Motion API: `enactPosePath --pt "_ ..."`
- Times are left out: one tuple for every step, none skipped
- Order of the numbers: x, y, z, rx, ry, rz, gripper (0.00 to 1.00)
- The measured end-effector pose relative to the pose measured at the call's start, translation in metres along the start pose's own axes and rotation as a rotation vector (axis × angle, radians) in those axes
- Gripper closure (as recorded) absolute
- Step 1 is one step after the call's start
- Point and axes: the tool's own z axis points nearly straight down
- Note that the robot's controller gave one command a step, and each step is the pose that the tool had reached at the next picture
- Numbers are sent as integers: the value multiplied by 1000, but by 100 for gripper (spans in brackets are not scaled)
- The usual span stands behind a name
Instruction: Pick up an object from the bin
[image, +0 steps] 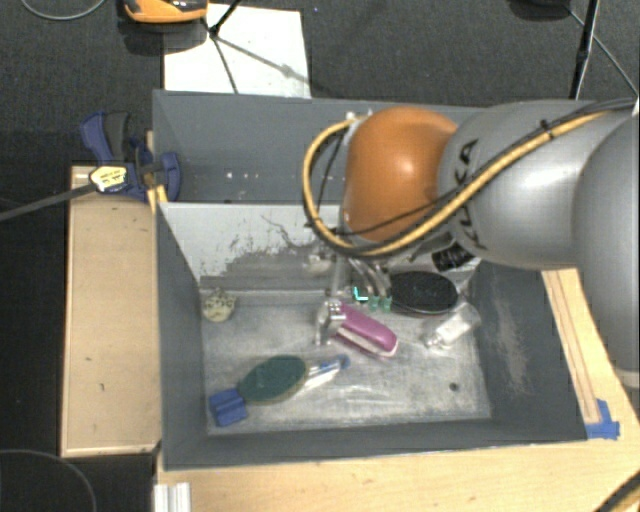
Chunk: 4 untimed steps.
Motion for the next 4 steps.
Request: enactPosePath --pt "45 -105 100 -4 -15 65 0" --pt "87 -133 71 1 -6 119 0" --pt "100 -128 72 -1 -4 134 0" --pt "91 -124 100 -2 -7 420 0"
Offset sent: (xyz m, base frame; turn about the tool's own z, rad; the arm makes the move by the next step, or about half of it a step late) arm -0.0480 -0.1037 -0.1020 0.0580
